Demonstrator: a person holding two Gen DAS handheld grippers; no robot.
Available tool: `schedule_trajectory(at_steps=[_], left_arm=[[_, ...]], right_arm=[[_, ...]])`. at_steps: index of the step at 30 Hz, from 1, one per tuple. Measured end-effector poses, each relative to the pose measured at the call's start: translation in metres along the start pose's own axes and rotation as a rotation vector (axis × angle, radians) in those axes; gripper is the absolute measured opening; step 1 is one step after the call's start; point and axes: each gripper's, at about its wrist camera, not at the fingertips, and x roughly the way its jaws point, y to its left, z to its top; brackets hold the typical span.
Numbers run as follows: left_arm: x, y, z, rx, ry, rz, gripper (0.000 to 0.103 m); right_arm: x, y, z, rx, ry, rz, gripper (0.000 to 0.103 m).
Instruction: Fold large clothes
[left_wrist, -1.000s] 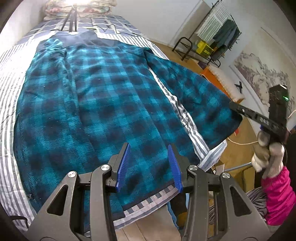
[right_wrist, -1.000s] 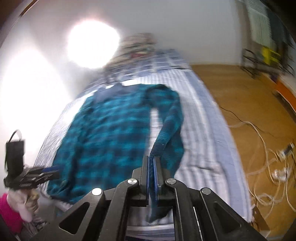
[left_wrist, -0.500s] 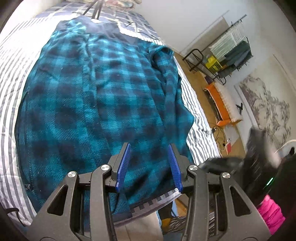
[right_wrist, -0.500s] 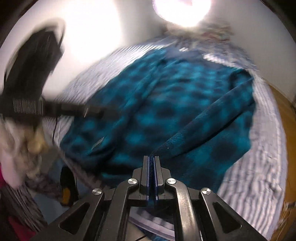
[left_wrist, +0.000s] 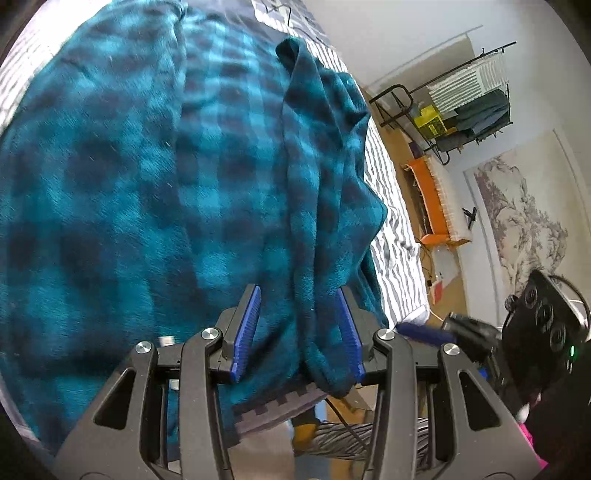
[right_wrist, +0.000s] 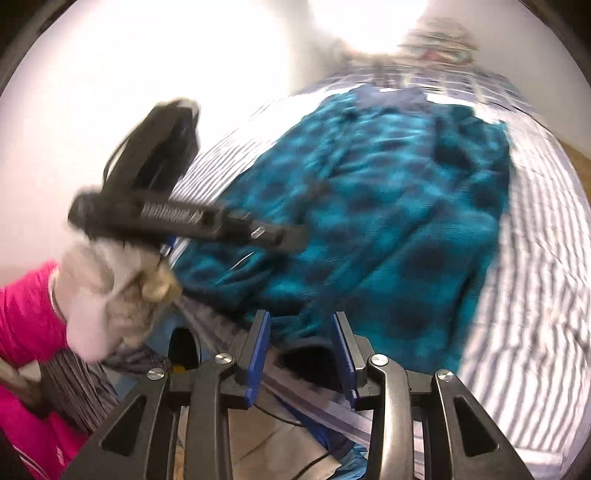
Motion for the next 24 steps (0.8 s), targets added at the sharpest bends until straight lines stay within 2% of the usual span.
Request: schedule_trajectory(at_steps=[1,3,6,10,13,14,16,18,19,21,22,24], left_arm=[[0.003,-0.001,0.0,-0.003,0.007,-0.001,0.042],[0.012,-0.001,-0.002,-0.015,0.03,-0.01,0.042],[0.023,0.0,-0.005,-0.031,0.053,-0.022,0.042],[0.028,-0.002,-0.01,-0.021,0.047,-0.023,0.042],[0.029,-0.002,-0.011,-0.019,0.043,-0.041,0.041],[0.031,-0.005,-0.011,-0.014,0.043,-0.05,0.037],[0.033,-0.011,-0.01,0.015,0.056,-0.049,0.017],[0.035,-0.016,-0.011,0.05,0.059,-0.033,0.012],[0.037,-0.019,-0.012,0.067,0.061,-0.024,0.007],[0.039,-0.023,-0.014,0.09,0.061,-0.013,0.005],[0.038,-0.024,-0.015,0.101,0.057,-0.005,0.003],[0.034,-0.029,-0.017,0.124,0.034,0.013,0.002]], right_arm=[[-0.005,-0.013,0.0,0.048,-0.017,-0.018,0.037],[-0.008,-0.037,0.003,0.14,-0.032,-0.068,0.049],[-0.009,-0.077,-0.001,0.278,-0.035,-0.105,0.051],[-0.001,-0.117,-0.007,0.447,-0.022,0.007,0.05],[0.007,-0.121,-0.007,0.453,-0.006,0.025,0.045],[0.008,-0.118,-0.007,0.441,0.0,0.026,0.042],[0.01,-0.111,-0.007,0.418,0.009,0.03,0.041],[0.013,-0.105,-0.006,0.387,0.025,0.019,0.041],[0.018,-0.101,-0.006,0.371,0.044,0.003,0.041],[0.027,-0.1,-0.008,0.361,0.085,-0.03,0.04],[0.032,-0.101,-0.01,0.363,0.099,-0.039,0.038],[0.039,-0.103,-0.012,0.371,0.125,-0.038,0.01]])
